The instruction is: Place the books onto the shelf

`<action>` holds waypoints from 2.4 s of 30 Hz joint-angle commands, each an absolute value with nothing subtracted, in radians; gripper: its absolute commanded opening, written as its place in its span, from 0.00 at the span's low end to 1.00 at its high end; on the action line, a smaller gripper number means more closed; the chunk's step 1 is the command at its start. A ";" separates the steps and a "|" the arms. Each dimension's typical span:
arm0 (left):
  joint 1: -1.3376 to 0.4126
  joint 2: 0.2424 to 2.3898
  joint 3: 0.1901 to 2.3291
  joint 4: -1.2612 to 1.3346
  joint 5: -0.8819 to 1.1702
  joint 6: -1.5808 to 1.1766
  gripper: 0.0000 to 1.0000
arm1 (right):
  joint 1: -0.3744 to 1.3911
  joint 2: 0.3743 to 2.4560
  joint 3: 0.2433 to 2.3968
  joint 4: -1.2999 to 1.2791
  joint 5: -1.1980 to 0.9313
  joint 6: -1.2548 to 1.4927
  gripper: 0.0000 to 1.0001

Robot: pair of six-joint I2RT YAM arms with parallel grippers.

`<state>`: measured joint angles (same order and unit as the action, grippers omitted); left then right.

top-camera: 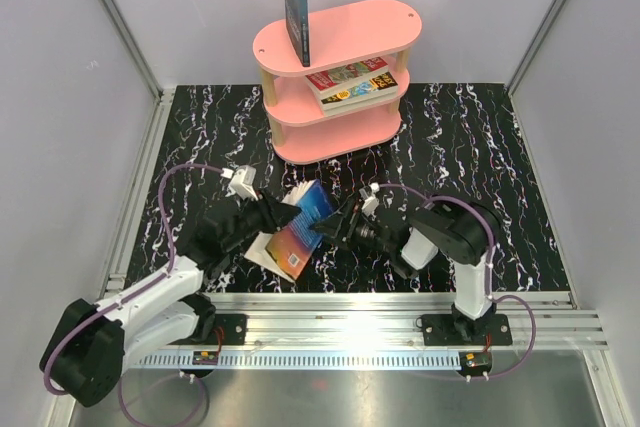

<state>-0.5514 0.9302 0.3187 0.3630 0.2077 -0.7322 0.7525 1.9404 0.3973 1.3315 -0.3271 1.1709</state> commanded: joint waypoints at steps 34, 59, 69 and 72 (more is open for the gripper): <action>-0.443 1.651 0.104 1.664 0.500 -1.338 0.00 | 0.804 1.937 0.287 1.551 -0.331 1.180 0.53; -0.571 0.753 0.449 0.052 -0.037 -0.633 0.86 | 0.799 1.115 1.317 -0.322 0.350 0.178 0.00; -0.571 0.738 0.371 0.083 -0.012 -0.669 0.80 | 0.746 1.484 1.871 -0.258 0.515 -0.049 0.00; -0.572 0.723 0.359 0.081 -0.011 -0.669 0.80 | 0.721 1.564 2.006 -0.264 0.517 -0.066 0.00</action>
